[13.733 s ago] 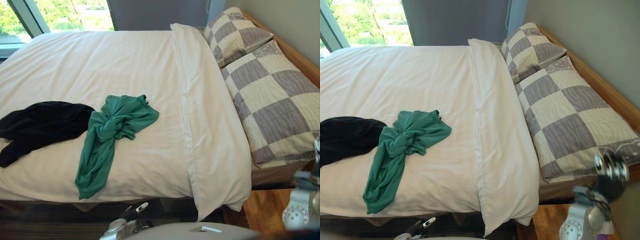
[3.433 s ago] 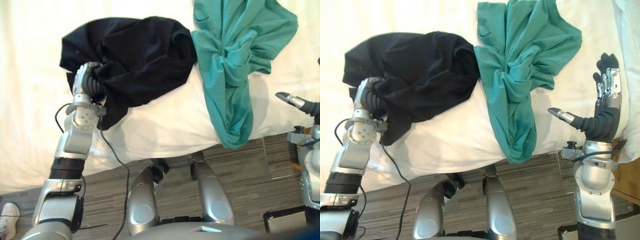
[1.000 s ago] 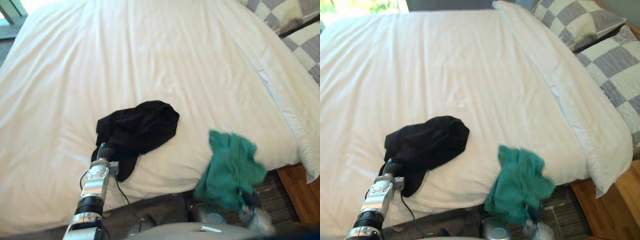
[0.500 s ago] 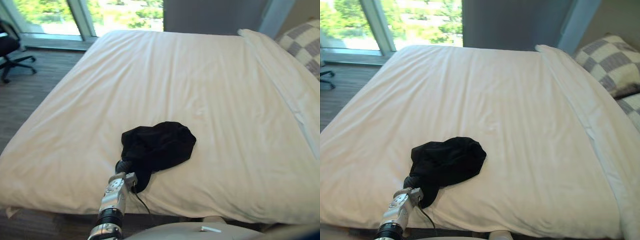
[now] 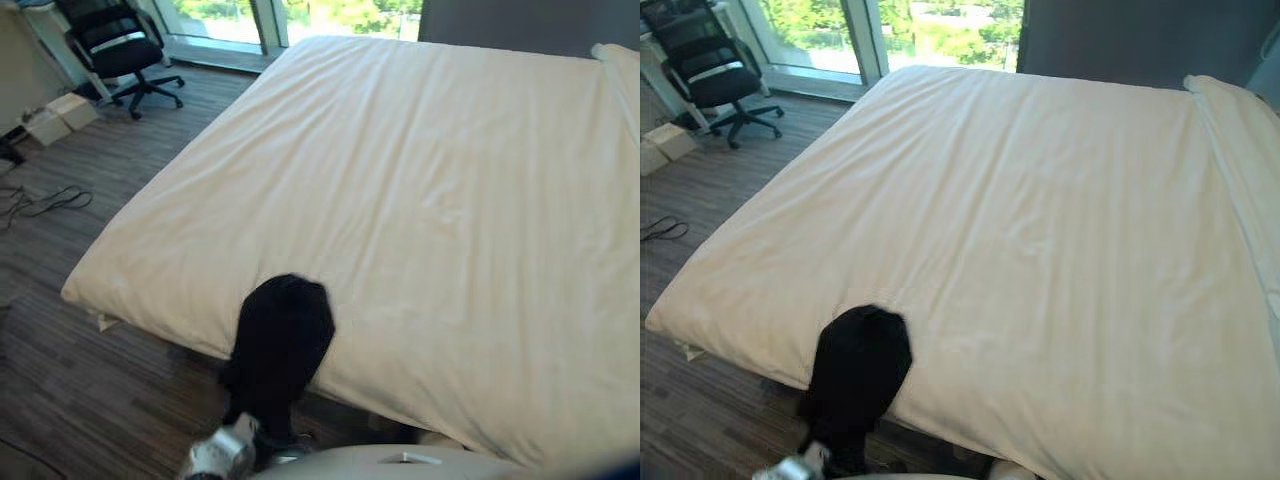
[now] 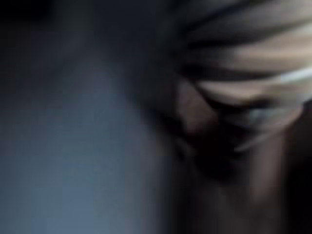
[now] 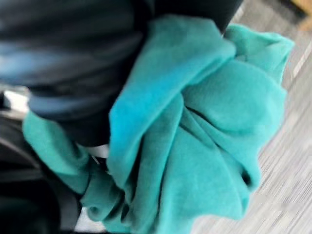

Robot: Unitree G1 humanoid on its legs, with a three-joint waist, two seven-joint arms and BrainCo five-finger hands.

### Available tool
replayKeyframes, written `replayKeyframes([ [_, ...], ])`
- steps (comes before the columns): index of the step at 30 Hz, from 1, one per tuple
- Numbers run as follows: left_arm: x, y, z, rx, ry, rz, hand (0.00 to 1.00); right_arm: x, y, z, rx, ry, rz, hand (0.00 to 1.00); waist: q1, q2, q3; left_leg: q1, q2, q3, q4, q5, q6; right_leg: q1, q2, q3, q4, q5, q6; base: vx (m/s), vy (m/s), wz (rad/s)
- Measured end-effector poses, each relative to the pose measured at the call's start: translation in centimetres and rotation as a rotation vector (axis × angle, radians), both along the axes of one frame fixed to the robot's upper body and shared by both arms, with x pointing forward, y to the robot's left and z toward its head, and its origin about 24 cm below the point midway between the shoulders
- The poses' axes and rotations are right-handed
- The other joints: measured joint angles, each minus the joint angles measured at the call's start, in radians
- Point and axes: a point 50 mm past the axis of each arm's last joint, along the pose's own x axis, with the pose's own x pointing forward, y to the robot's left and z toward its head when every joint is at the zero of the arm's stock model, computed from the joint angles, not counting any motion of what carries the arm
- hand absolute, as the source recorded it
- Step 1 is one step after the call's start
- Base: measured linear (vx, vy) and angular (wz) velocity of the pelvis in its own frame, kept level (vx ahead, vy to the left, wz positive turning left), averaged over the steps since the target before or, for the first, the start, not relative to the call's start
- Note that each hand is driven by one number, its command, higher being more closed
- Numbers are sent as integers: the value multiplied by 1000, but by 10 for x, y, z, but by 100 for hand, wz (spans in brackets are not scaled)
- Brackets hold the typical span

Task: Tidy the bed and pick cloth on bed and put in laundry

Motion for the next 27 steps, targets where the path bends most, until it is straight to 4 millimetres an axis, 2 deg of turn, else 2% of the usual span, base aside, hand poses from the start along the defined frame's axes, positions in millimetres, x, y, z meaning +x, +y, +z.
replayKeyframes([
  [2, -25, -6, -2, -29, 70, 44, 100, -1, 0, -1, -7, 14, 35, 100, 1, -1, 14, -3, -4, 61, 7, -3, 18, 31, -23, -65, -7, 0, -1, -95, 49, 93],
  [3, -32, -6, -3, -26, 83, 40, 100, -3, 1, -1, -9, 27, 51, 100, 3, -9, 17, -17, -1, 119, 52, -36, 48, 46, -44, -110, -8, 6, -5, -108, 141, 141],
  [4, -36, -5, -4, -4, 86, 20, 100, -8, 5, -3, -4, 50, 62, 100, 2, -16, 16, -33, -1, 214, 173, -99, 76, 86, -93, -189, -10, 18, -2, -65, 150, 138],
  [6, -44, -6, -6, 27, 83, 28, 100, -15, 8, -5, 1, 77, 62, 100, 1, -24, 5, -30, 6, 283, 280, -146, 94, 118, -138, -256, -19, 34, 10, -42, 168, 128],
  [7, -44, -6, -7, 51, 64, 15, 100, -19, 8, -5, 1, 93, 59, 100, 1, -20, -5, -30, 31, 324, 326, -173, 102, 128, -150, -296, -36, 52, 16, -54, 167, 152],
  [8, -43, -8, -9, 80, 41, -42, 100, -20, 4, -5, -7, 100, 46, 100, 1, 18, -22, -53, 75, 349, 343, -196, 93, 142, -143, -359, -28, 63, 39, -55, 172, 138],
  [9, -43, -9, -10, 86, 38, -66, 100, -18, 3, -5, -11, 95, 45, 100, -1, 28, -20, -63, 66, 352, 330, -214, 104, 138, -144, -372, -21, 52, 41, -105, 219, 171],
  [10, -41, -8, -11, 110, 12, -131, 100, -16, -7, -3, -28, 93, 49, 100, -25, 65, -31, -62, -6, 232, 125, -179, 84, 103, -92, -357, -30, -3, 32, -120, 211, 249],
  [11, -30, 0, -11, 150, -15, -172, 100, -10, -1, -5, -11, 68, 29, 100, -87, 27, -37, -37, -48, 232, -16, -179, 60, 98, -42, -353, -143, 29, -29, -123, 142, 280],
  [12, -24, 10, -10, 180, -40, -192, 100, -9, 5, -6, 9, 53, 1, 100, -87, -16, -34, -45, -30, 352, 68, -212, 143, 108, -83, -366, -170, 103, -57, -97, 89, 292],
  [13, -13, 12, -11, 197, -95, -232, 100, -9, 3, -6, 6, 58, -29, 100, -69, 2, -22, 29, 71, 494, 41, -55, 100, 128, -145, -459, -48, 112, 1, -99, 186, 226],
  [14, -4, 10, -11, 204, -136, -304, 100, -13, 0, -6, -6, 91, -37, 100, -77, 4, -10, 35, 21, 429, 15, -47, 49, 141, -232, -499, 64, 61, 17, -105, 224, 201],
  [15, 1, 12, -10, 218, -163, -342, 100, -18, 1, -7, -1, 107, -45, 100, -76, 9, -11, 28, 7, 401, 14, -47, 55, 153, -240, -501, 69, 48, 37, -68, 172, 187],
  [16, 0, 14, -10, 233, -186, -398, 100, -16, 0, -6, -4, 100, -74, 100, -79, -7, -18, 14, -21, 336, -1, -44, 63, 194, -232, -520, 31, 51, 45, -33, 3, 146],
  [18, 3, 14, -10, 234, -231, -464, 100, -22, 1, -7, 4, 112, -119, 100, -83, 12, -15, 23, -47, 264, -54, -19, 72, 263, -241, -612, 23, 81, 38, 28, 0, 155],
  [20, 8, 14, -10, 234, -285, -532, 100, -29, 1, -7, 6, 126, -147, 100, -71, 11, -14, 30, -67, 222, -77, -10, 72, 305, -251, -669, 27, 90, 46, 66, 26, 109],
  [21, 11, 18, -9, 240, -318, -564, 100, -33, 3, -7, 7, 135, -161, 100, -53, 8, -11, 37, -82, 193, -85, -8, 75, 331, -264, -692, 38, 94, 46, 83, 0, 89],
  [22, 14, 18, -9, 234, -346, -622, 100, -37, 4, -7, 14, 139, -205, 100, -51, 1, -8, 39, -94, 152, -81, -4, 82, 353, -286, -699, 82, 105, 40, 119, 7, 102],
  [23, 16, 16, -8, 226, -363, -679, 100, -38, 4, -7, 19, 139, -247, 100, -55, 4, -9, 37, -98, 120, -75, -9, 89, 348, -315, -665, 157, 130, -1, 116, 48, 107],
  [24, 21, 14, -8, 214, -383, -733, 100, -39, 1, -6, 19, 127, -299, 100, -61, 15, -6, 35, -92, 79, -64, -18, 102, 307, -344, -576, 269, 172, -74, 118, 44, 119],
  [25, 28, 14, -7, 212, -401, -787, 100, -38, -2, -5, 20, 100, -344, 100, -74, 37, 2, 26, -61, 28, -64, -21, 105, 230, -284, -363, 277, 86, -12, 80, 20, 110],
  [26, 34, 13, -7, 210, -415, -805, 100, -36, -3, -5, 25, 84, -350, 100, -79, 40, 4, 17, -48, 4, -62, -21, 104, 195, -225, -256, 242, 45, 19, 49, -41, 112],
  [27, 42, 14, -6, 211, -435, -834, 100, -28, -2, -5, 35, 40, -349, 100, -87, 37, 7, 2, -34, -33, -62, -12, 99, 148, -126, -96, 175, 11, 30, 39, -68, 103],
])
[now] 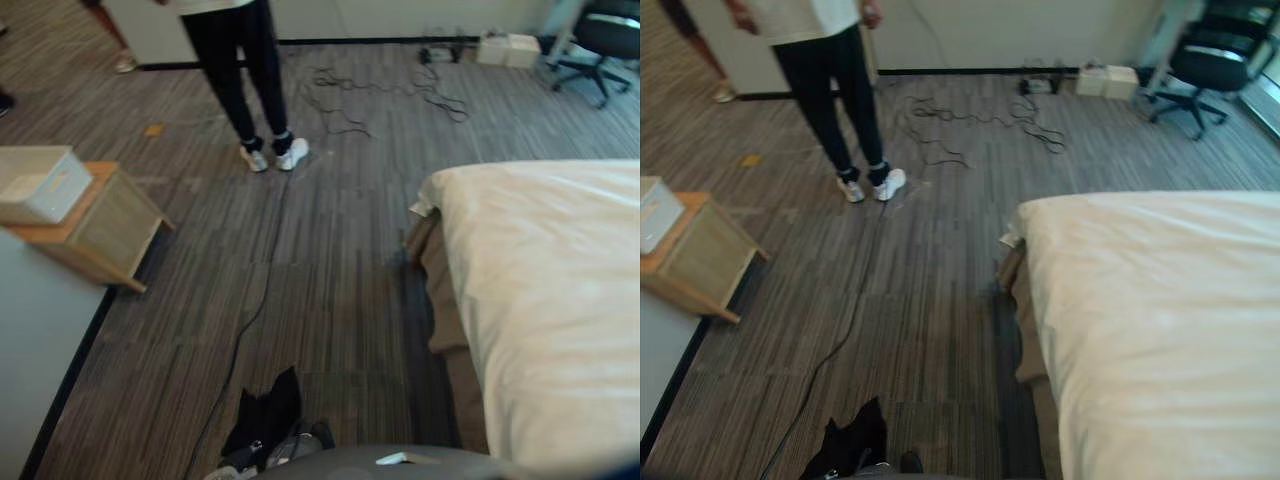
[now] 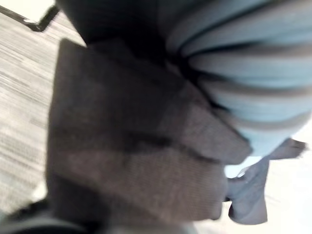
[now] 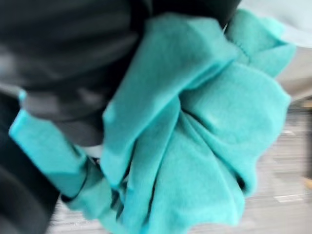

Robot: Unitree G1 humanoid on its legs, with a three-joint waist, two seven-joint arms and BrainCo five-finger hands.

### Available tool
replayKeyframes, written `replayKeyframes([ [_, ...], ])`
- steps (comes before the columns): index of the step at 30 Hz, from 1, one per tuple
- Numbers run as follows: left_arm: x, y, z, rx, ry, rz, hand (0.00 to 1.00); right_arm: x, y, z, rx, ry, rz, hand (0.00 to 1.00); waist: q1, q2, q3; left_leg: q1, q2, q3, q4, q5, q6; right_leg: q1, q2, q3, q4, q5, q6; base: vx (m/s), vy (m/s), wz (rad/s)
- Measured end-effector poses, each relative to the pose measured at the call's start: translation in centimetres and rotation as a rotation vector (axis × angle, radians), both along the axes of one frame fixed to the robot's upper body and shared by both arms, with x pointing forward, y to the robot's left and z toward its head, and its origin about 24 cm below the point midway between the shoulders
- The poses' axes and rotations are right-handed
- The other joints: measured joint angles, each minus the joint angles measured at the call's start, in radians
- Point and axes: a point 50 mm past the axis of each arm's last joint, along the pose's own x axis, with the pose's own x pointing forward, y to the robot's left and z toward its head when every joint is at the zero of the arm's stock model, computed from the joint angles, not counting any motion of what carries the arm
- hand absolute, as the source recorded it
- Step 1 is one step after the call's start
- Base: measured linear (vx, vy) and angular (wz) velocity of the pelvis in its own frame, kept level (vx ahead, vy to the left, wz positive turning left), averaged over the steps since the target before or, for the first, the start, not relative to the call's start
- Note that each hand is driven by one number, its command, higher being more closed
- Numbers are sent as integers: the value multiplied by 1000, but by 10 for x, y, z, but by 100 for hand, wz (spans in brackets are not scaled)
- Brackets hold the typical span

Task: Tidy the bed and pick cloth on bed and put in laundry

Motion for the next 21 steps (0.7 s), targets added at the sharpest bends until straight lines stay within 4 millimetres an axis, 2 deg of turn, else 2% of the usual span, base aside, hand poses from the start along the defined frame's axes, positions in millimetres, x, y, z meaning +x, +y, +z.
replayKeyframes([
  [1, 9, 3, 2, 2, -18, -32, 100, 6, 4, 0, 12, -48, -7, 100, 2, -18, 7, -5, -2, -35, 0, 9, -6, -23, 100, 151, -114, -3, 0, 38, -93, 110],
  [2, 14, 11, 4, 18, -31, -57, 100, 7, 11, -1, 35, -73, -28, 100, 3, -62, 15, 0, -36, -53, -1, 12, -14, -36, 126, 228, -205, 66, -10, 15, -155, 79],
  [3, 15, 12, 5, 22, -32, -56, 100, 7, 15, -1, 44, -77, -36, 100, 3, -75, 18, 5, -52, -55, -12, 9, -21, -31, 111, 208, -207, 30, -10, 28, -139, 29],
  [4, 14, 9, 4, 13, -32, -51, 100, 5, 12, -1, 43, -68, -40, 100, 9, -74, 12, 24, -59, -37, -44, 15, -34, -8, 111, 222, -259, 11, 10, 17, -111, -13],
  [6, 10, 1, 1, -12, -22, -40, 100, 7, 4, 1, 45, -91, -80, 100, 0, -36, 27, 31, -45, -9, -59, 32, -41, -13, 130, 232, -286, 22, 9, 6, -56, -35],
  [8, 4, -1, 0, -26, -6, -28, 100, 5, 5, 1, 57, -94, -116, 100, -7, -24, 21, 33, -35, 3, -59, 33, -46, -6, 145, 246, -299, 31, 7, 22, -73, -27],
  [13, 5, 0, 0, -61, -24, -16, 100, 2, 7, 1, 76, -98, -117, 100, -10, -25, 16, 35, -20, 26, -59, 41, -71, 25, 169, 250, -370, 75, 23, 17, -38, -7],
  [14, -24, -5, -4, -87, 26, 85, 100, -22, 9, 4, 73, -80, -160, 100, -21, -6, -59, 54, -4, 100, -60, 45, -68, 71, 198, 252, -449, 112, 4, 0, 0, 0],
  [21, -24, -5, -4, -103, 18, 98, 100, -22, 8, 4, 69, -78, -174, 100, -19, -6, -59, 53, -5, 88, -60, 45, -67, 71, 195, 246, -450, 112, 4, 0, 0, 1],
])
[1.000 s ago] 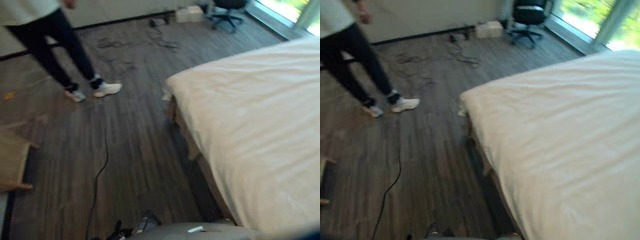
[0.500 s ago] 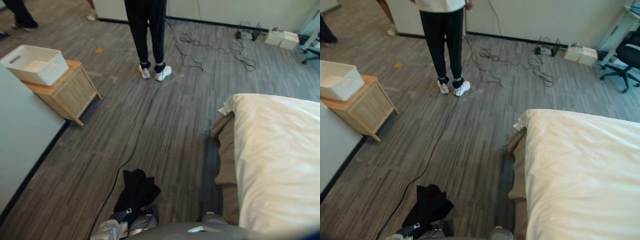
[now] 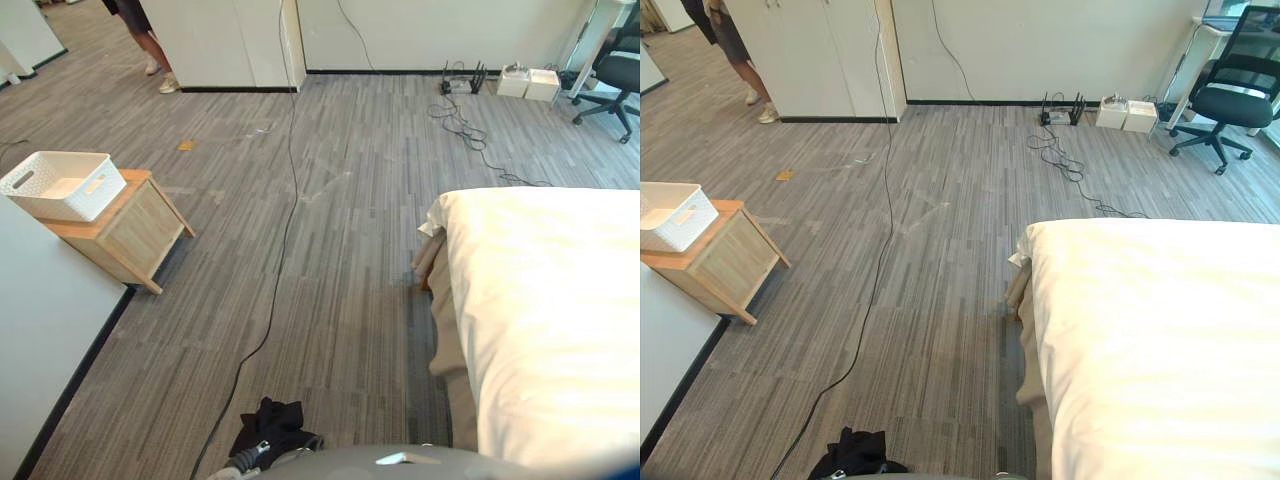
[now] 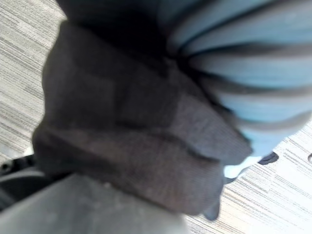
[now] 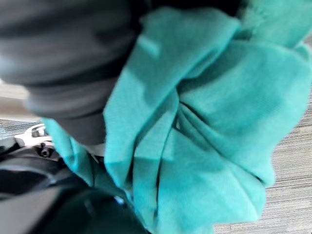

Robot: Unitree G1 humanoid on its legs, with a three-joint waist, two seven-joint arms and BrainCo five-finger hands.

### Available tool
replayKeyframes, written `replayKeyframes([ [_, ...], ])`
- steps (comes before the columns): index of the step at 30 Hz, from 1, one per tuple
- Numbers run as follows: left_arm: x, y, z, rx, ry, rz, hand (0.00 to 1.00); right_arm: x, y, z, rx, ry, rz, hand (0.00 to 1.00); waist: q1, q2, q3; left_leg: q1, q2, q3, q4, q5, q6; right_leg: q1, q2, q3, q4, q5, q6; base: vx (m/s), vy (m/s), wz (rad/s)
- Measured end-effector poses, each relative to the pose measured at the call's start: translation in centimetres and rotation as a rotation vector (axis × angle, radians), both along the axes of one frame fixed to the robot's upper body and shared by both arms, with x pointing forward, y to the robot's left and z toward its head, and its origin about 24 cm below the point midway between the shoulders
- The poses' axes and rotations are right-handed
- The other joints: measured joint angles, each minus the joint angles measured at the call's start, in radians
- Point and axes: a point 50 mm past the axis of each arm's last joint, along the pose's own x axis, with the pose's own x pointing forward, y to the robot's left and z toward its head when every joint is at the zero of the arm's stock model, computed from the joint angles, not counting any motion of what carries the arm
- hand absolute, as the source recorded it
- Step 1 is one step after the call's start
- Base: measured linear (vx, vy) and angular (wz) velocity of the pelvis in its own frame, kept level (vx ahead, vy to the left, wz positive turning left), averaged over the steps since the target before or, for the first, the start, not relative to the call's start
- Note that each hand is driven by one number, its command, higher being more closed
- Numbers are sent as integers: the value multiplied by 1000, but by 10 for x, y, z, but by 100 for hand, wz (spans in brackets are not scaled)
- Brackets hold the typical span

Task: Tidy the bed and pick cloth on bed and put in laundry

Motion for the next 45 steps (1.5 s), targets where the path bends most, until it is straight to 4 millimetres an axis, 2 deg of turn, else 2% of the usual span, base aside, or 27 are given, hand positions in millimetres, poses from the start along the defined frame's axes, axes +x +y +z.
replayKeyframes([
  [3, 1, -1, 0, -27, -18, 18, 100, -2, 0, 0, -2, 21, -54, 100, 5, 0, 0, -3, -3, -20, 0, 1, 1, 12, -4, -27, -3, -1, 1, 14, -4, 21],
  [5, 4, -3, 1, -65, -54, 27, 100, -7, 1, -1, -10, 64, -128, 100, 30, 0, -2, -2, -9, -48, 0, 2, 3, 38, -5, -59, -19, -1, 3, 31, -17, 37],
  [8, 3, -3, 3, -112, -95, 12, 100, -15, 2, -3, -38, 134, -209, 100, 49, -1, -14, -3, -21, -100, 0, 6, 8, 77, -7, -107, -47, 0, 8, 23, -31, 58],
  [11, 2, -1, 4, -150, -140, -6, 100, -14, -2, -5, -100, 195, -221, 100, 56, 5, -30, -3, -27, -125, 0, 8, 10, 98, -6, -130, -64, 2, 11, 13, -17, 26],
  [15, 3, -4, 5, -151, -192, -53, 100, -13, -11, -4, -142, 220, -221, 100, 64, 26, -43, -2, -36, -141, 0, 12, 14, 110, 2, -135, -76, 8, 16, -18, -6, 7],
  [19, 5, -4, 7, -153, -236, -16, 100, -14, -14, -4, -152, 224, -229, 100, 81, 34, -46, -2, -35, -148, 9, 15, 15, 113, 4, -137, -77, 10, 13, -34, 4, 3],
  [22, 9, -4, 8, -133, -280, -27, 100, -10, -21, -4, -179, 202, -202, 100, 90, 30, -37, -78, -33, -171, 172, -22, 17, 127, -5, -143, -99, 26, 11, -40, 7, 4],
  [24, 17, -7, 10, -124, -327, -45, 100, -5, -25, -3, -196, 178, -197, 100, 101, 46, -26, -141, -31, -210, 308, -35, 18, 140, -12, -149, -106, 31, 18, -83, 0, 6],
  [25, 19, -10, 11, -123, -336, -56, 100, -4, -28, -2, -206, 165, -204, 100, 102, 47, -21, -142, -31, -217, 312, -37, 19, 142, -11, -152, -108, 30, 19, -127, 18, 16],
  [27, 25, -18, 12, -122, -370, -122, 100, 1, -35, -1, -234, 120, -232, 100, 103, 79, -23, -117, -27, -235, 265, -39, 19, 149, -4, -161, -109, 31, 21, -102, 15, 18],
  [28, 26, -22, 13, -124, -388, -143, 100, 6, -40, 1, -256, 85, -230, 100, 103, 96, -18, -79, -24, -239, 195, -41, 20, 161, 9, -163, -120, 31, 21, -118, -1, 12],
  [30, 23, -26, 13, -136, -397, -128, 100, 16, -43, 2, -269, 25, -254, 100, 106, 95, -19, -49, -34, -248, 112, -17, 20, 174, 18, -162, -152, 44, 27, -146, -7, 13],
  [32, 20, -26, 14, -149, -417, -97, 100, 38, -44, 3, -277, -74, -281, 100, 107, 93, -17, -38, -37, -254, 75, -10, 20, 174, 20, -159, -155, 48, 27, -73, 16, 13],
  [34, 22, -30, 16, -170, -464, -119, 100, 71, -44, 7, -267, -208, -296, 100, 122, 93, -17, -45, -35, -256, 96, -15, 20, 178, 18, -155, -155, 48, 28, -14, 33, 3],
  [35, 25, -31, 18, -174, -489, -147, 100, 93, -40, 10, -249, -295, -301, 100, 137, 93, -17, -48, -34, -254, 107, -22, 20, 178, 18, -152, -155, 49, 28, 0, 0, 0],
  [38, 31, -36, 20, -166, -528, -208, 100, 143, -23, 19, -188, -456, -278, 100, 149, 87, -20, -43, -34, -253, 108, -21, 21, 178, 18, -148, -154, 52, 34, 46, 4, -1],
  [40, 38, -39, 21, -145, -531, -280, 100, 160, -11, 22, -154, -508, -281, 100, 165, 82, -23, -39, -38, -249, 111, -22, 23, 175, 17, -140, -146, 46, 32, 104, 11, -10],
  [41, 43, -40, 22, -132, -528, -328, 100, 171, 1, 25, -122, -545, -274, 100, 165, 79, -25, -55, -40, -240, 130, -43, 32, 141, 3, -129, -91, 13, 35, 109, 45, -11],
  [43, 49, -41, 23, -120, -529, -353, 100, 177, 11, 27, -92, -573, -273, 100, 162, 63, -33, -92, -43, -232, 178, -84, 35, 71, -30, -110, 20, -51, 52, 144, 76, -20],
  [44, 53, -43, 23, -109, -532, -360, 100, 172, 17, 25, -80, -569, -266, 100, 159, 39, -40, -110, -54, -233, 196, -114, 41, 20, -59, -91, 115, -95, 90, 235, 69, -34],
  [45, 60, -47, 25, -106, -550, -359, 100, 167, 18, 24, -77, -563, -263, 100, 153, 22, -30, -111, -55, -225, 208, -136, 45, -77, -104, -29, 328, -110, 88, 238, 80, -25],
])
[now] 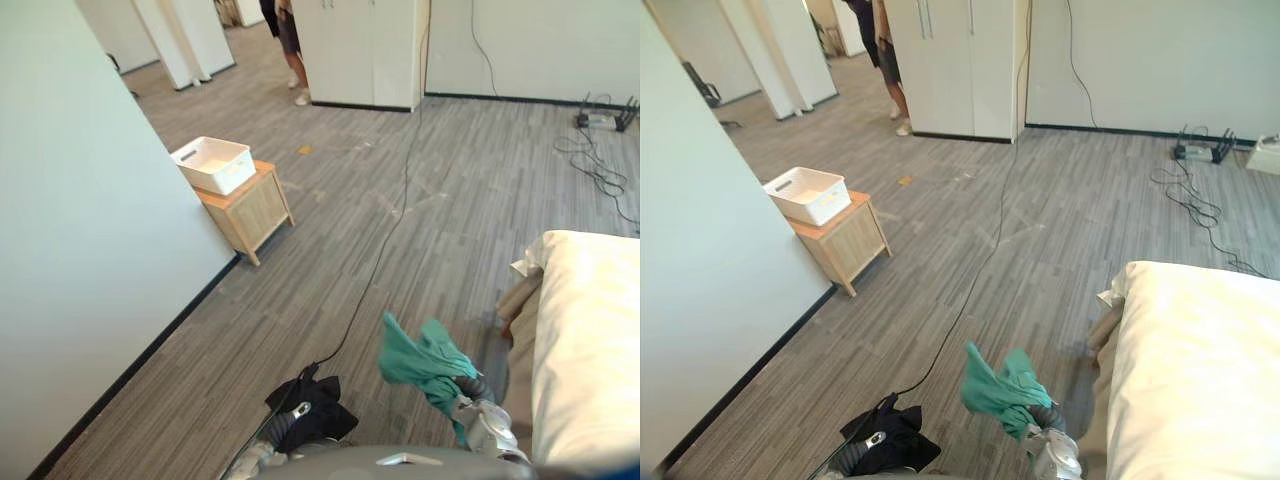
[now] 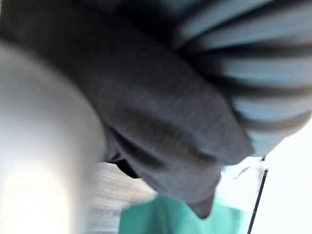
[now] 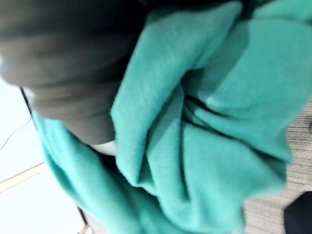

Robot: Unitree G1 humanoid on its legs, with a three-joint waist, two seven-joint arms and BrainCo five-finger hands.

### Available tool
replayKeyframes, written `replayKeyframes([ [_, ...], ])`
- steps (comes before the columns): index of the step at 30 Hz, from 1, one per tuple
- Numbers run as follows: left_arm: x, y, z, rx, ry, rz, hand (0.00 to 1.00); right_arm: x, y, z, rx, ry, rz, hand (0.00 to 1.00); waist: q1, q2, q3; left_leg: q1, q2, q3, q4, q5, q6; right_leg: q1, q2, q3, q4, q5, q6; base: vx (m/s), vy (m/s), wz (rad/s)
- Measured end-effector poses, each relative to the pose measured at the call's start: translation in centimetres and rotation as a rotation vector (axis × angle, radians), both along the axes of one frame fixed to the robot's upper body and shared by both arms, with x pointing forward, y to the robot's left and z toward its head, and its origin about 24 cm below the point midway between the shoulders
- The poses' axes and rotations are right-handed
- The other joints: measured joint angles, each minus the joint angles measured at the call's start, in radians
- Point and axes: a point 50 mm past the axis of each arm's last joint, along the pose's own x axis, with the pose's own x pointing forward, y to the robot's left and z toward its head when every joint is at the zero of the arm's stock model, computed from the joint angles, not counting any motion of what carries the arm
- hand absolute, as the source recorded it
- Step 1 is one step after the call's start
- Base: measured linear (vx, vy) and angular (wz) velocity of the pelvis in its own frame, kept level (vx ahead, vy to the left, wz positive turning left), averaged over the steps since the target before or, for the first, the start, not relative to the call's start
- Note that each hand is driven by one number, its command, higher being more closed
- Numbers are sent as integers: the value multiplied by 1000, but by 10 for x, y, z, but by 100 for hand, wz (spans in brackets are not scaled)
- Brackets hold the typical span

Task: Tidy the bed and pick cloth on bed and put in laundry

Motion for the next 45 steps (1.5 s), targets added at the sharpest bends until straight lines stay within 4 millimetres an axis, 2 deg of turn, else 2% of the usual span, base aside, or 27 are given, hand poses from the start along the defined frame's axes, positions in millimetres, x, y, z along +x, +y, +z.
replayKeyframes([
  [1, 0, -1, 0, 7, 1, -10, 100, -3, 0, -1, 0, 4, -2, 100, -6, -6, 4, 2, -6, -1, 7, -8, 5, -57, -24, 23, 124, 8, 6, 258, 95, -8],
  [2, 7, 4, 3, 29, -20, -38, 100, -5, 1, -1, -1, 4, -1, 100, -25, -32, 27, 39, -17, -5, -3, -20, 21, -159, -93, 47, 373, 71, 12, 225, 103, 15],
  [3, 14, 9, 6, 62, -39, -48, 100, -4, 2, 0, -2, -1, 14, 100, -51, -42, 58, 87, -25, -13, -13, -40, 31, -214, -136, 62, 519, 90, -11, 221, 83, 18],
  [5, 18, 10, 8, 104, -47, -66, 100, 0, 7, 5, -3, -47, 50, 100, -73, -66, 65, 115, -15, -33, -9, -71, 30, -272, -130, 60, 543, 28, -41, 211, 15, 30],
  [9, 33, -4, 13, 117, -89, -153, 100, 17, 10, 19, -2, -146, 71, 100, -108, -38, 110, 166, 65, -82, -6, -112, 0, -327, -40, -13, 246, 0, -51, 370, -84, 46],
  [10, 38, -13, 17, 106, -117, -171, 100, 23, 12, 24, 3, -175, 79, 100, -118, -35, 124, 182, 81, -90, -6, -123, -21, -338, -27, -34, 89, 59, -61, 451, -191, 36],
  [13, 45, -28, 24, 86, -162, -177, 100, 34, 21, 33, 33, -222, 117, 100, -122, -76, 148, 250, 90, -64, -17, -190, -89, -356, -30, -46, -229, 240, -54, 524, -280, 7],
  [14, 47, -35, 23, 84, -157, -170, 100, 36, 21, 34, 36, -221, 127, 100, -125, -51, 162, 286, 122, -53, -13, -225, -114, -360, 3, -49, -173, 310, -159, 529, -307, -23],
  [15, 48, -42, 24, 74, -160, -176, 100, 42, 20, 37, 32, -231, 135, 100, -124, -18, 168, 289, 154, -26, 1, -223, -111, -388, 26, -48, -100, 250, -174, 480, -277, -33],
  [16, 48, -46, 24, 72, -161, -184, 100, 46, 20, 39, 32, -241, 136, 100, -129, -10, 169, 289, 166, -11, 8, -210, -114, -409, 31, -46, -51, 214, -181, 449, -269, -29],
  [18, 52, -55, 27, 66, -177, -199, 100, 53, 22, 46, 42, -273, 149, 100, -145, -8, 167, 282, 203, -3, 94, -152, -128, -437, 39, -46, 95, 79, -216, 474, -313, -18],
  [19, 53, -57, 27, 64, -178, -189, 100, 52, 24, 47, 47, -276, 159, 100, -147, -9, 166, 265, 213, -7, 154, -137, -134, -432, 44, -45, 113, 53, -221, 475, -334, -26],
  [22, 47, -58, 26, 58, -160, -140, 100, 52, 29, 46, 64, -257, 234, 100, -136, 26, 167, 28, 310, -78, 700, 103, -144, -308, 164, -17, 11, 7, -224, 509, -252, -53],
  [23, 43, -57, 26, 42, -156, -105, 100, 51, 29, 45, 68, -248, 250, 100, -126, 37, 174, -76, 322, -98, 922, 59, -139, -236, 212, 6, -54, 3, -232, 561, -85, -62],
  [24, 46, -53, 31, 33, -186, -65, 100, 51, 32, 44, 69, -243, 273, 100, -111, 28, 183, -158, 291, -102, 1041, 0, -133, -158, 226, 28, -101, -3, -247, 577, -64, -63],
  [26, 49, -50, 37, 24, -225, -19, 100, 51, 33, 44, 66, -245, 306, 100, -91, 8, 201, -233, 200, -79, 1015, -60, -111, -52, 228, 68, -163, -6, -274, 461, -13, -68],
  [29, 51, -48, 43, 20, -270, 24, 100, 51, 36, 45, 53, -251, 360, 100, -70, 8, 207, -293, 93, 11, 668, -115, -86, 59, 217, 117, -235, -17, -263, 448, 57, -69],
  [31, 50, -46, 43, 17, -274, 55, 100, 49, 37, 44, 49, -247, 386, 100, -74, 6, 210, -282, 44, 83, 330, -65, -66, 126, 198, 94, -264, -17, -224, 544, 123, -29],
  [32, 51, -46, 44, 4, -275, 68, 100, 46, 36, 42, 45, -241, 389, 100, -76, 6, 210, -258, 26, 133, 121, 13, -68, 183, 196, 81, -303, -24, -197, 457, 131, -10],
  [34, 52, -48, 44, -1, -279, 66, 100, 36, 34, 38, 44, -227, 377, 100, -79, 10, 207, -257, 23, 217, 1, 79, -55, 261, 203, 52, -350, -53, -147, 585, 206, 12],
  [35, 52, -48, 45, 0, -282, 56, 100, 31, 34, 35, 43, -212, 370, 100, -77, 10, 206, -257, 31, 265, 14, 129, 33, 310, 197, 30, -347, -86, -110, 605, 229, 29],
  [36, 53, -50, 45, -1, -285, 46, 100, 30, 34, 34, 45, -204, 369, 100, -74, -1, 196, -257, 19, 281, 33, 167, 86, 325, 180, 27, -339, -105, -94, 625, 225, 48],
  [37, 54, -52, 45, -3, -281, 39, 100, 30, 33, 34, 37, -206, 363, 100, -77, -38, 176, -277, -27, 281, 68, 147, 157, 313, 134, 15, -298, -118, -71, 650, 219, 46],
  [40, 62, -60, 51, -31, -308, 40, 100, 37, 30, 39, 15, -234, 359, 100, -66, -69, 157, -277, -84, 278, 121, 53, 196, 214, 39, 60, -39, -75, 13, 696, 286, 34],
  [42, 60, -63, 51, -11, -296, 38, 100, 41, 32, 43, 16, -260, 359, 100, -73, -78, 158, -174, -121, 248, 149, -53, 199, 81, -34, 135, 395, 78, 60, 637, 250, 26],
  [43, 59, -62, 51, 1, -290, 48, 100, 42, 33, 43, 18, -267, 362, 100, -75, -75, 158, -135, -127, 237, 139, -69, 191, 42, -41, 151, 498, 77, 56, 608, 220, 21],
  [45, 58, -61, 50, 56, -271, 61, 100, 36, 39, 45, 39, -287, 357, 100, -102, -53, 139, 14, -138, 160, 40, -84, 170, -100, -51, 110, 674, 23, -15, 600, 177, 58],
])
